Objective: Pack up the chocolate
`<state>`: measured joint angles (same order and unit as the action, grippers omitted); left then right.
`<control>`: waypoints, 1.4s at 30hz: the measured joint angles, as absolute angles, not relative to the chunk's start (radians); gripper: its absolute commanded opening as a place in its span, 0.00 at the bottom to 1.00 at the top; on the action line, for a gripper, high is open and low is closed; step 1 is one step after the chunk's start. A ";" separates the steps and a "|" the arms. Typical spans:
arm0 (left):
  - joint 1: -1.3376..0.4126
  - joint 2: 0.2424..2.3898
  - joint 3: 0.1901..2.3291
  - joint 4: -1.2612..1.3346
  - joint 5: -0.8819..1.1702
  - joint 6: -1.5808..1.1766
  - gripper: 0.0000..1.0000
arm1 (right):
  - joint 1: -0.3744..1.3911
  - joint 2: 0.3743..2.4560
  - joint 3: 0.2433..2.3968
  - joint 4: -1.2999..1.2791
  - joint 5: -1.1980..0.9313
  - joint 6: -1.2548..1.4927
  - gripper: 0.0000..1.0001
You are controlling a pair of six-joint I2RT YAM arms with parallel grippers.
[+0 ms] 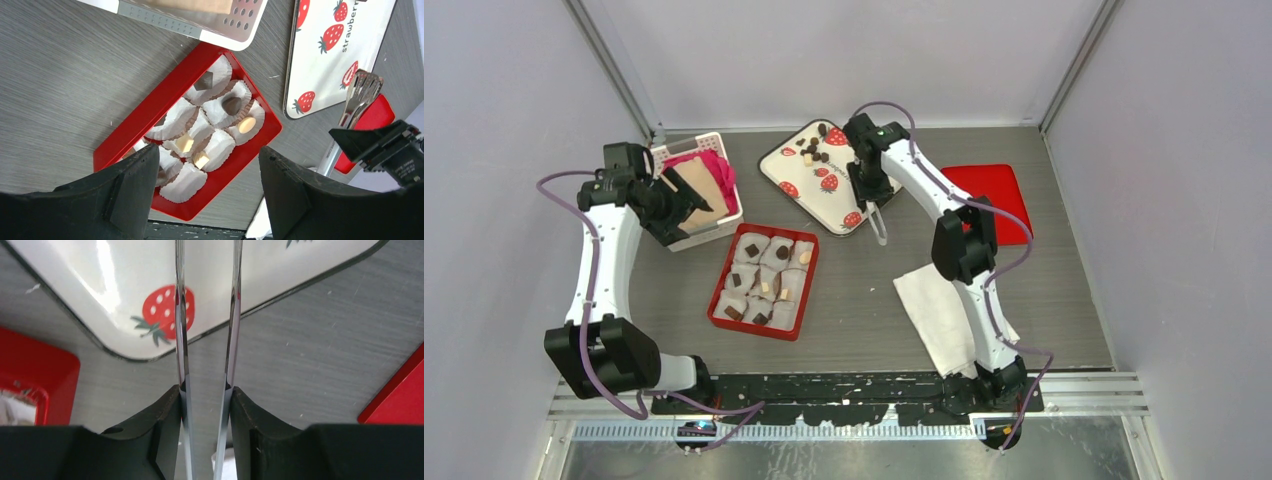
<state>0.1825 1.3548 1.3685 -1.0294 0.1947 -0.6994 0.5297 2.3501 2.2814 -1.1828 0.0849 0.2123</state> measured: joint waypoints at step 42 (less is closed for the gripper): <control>0.193 1.358 1.338 -1.003 0.241 -0.699 0.73 | 1.181 1.971 1.799 -1.240 -0.086 0.140 0.27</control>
<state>0.1932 1.3582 1.3380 -1.0027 0.2409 -0.6991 1.1809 1.9705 1.7988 -1.2404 -0.0856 0.1402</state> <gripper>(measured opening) 0.736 0.430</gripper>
